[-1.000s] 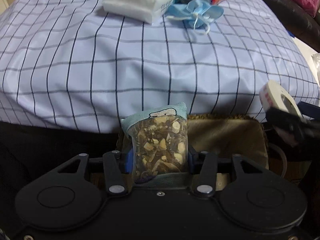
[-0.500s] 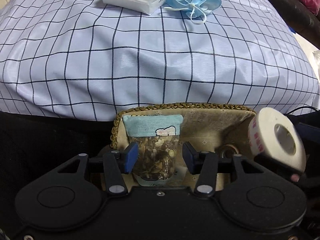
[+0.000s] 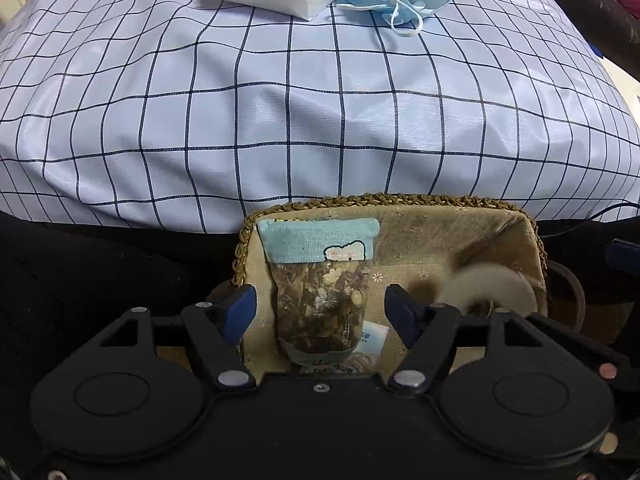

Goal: Organize soft objects
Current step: 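Open the left gripper releasing the seed bag while the right releases the tape, then move both tools back from the basket to the pile on the bed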

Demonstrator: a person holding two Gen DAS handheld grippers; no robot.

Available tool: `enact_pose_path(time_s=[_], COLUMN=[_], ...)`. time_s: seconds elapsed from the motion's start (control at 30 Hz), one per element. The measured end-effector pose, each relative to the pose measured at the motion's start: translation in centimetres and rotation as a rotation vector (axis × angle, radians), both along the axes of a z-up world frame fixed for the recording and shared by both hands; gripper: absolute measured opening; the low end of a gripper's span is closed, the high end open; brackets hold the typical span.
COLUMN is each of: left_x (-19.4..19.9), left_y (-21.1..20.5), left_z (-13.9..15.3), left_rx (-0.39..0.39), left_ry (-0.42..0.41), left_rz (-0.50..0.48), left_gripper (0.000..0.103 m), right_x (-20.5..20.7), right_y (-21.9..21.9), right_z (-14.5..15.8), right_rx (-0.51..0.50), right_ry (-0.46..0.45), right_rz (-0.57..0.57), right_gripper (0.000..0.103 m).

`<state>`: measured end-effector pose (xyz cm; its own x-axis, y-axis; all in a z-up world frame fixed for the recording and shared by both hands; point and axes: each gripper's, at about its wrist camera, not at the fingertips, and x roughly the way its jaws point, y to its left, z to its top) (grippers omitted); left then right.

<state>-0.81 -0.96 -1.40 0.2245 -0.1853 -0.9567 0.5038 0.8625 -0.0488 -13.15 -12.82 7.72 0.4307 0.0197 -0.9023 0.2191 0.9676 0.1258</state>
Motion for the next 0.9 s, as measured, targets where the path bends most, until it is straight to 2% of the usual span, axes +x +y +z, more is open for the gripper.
enact_pose_path(time_s=[0.7, 0.9], left_x=[0.1, 0.4], left_y=[-0.2, -0.2], left_z=[0.4, 1.1], left_rx=[0.019, 0.000], left_ry=[-0.011, -0.029], left_rz=[0.008, 0.010], left_gripper=[0.067, 0.068], right_x=[0.3, 0.8], right_y=[-0.2, -0.8], right_z=[-0.4, -0.5], right_rx=[-0.010, -0.020], right_ry=[0.009, 0.002], right_rz=[-0.030, -0.038], right_gripper=[0.102, 0.102])
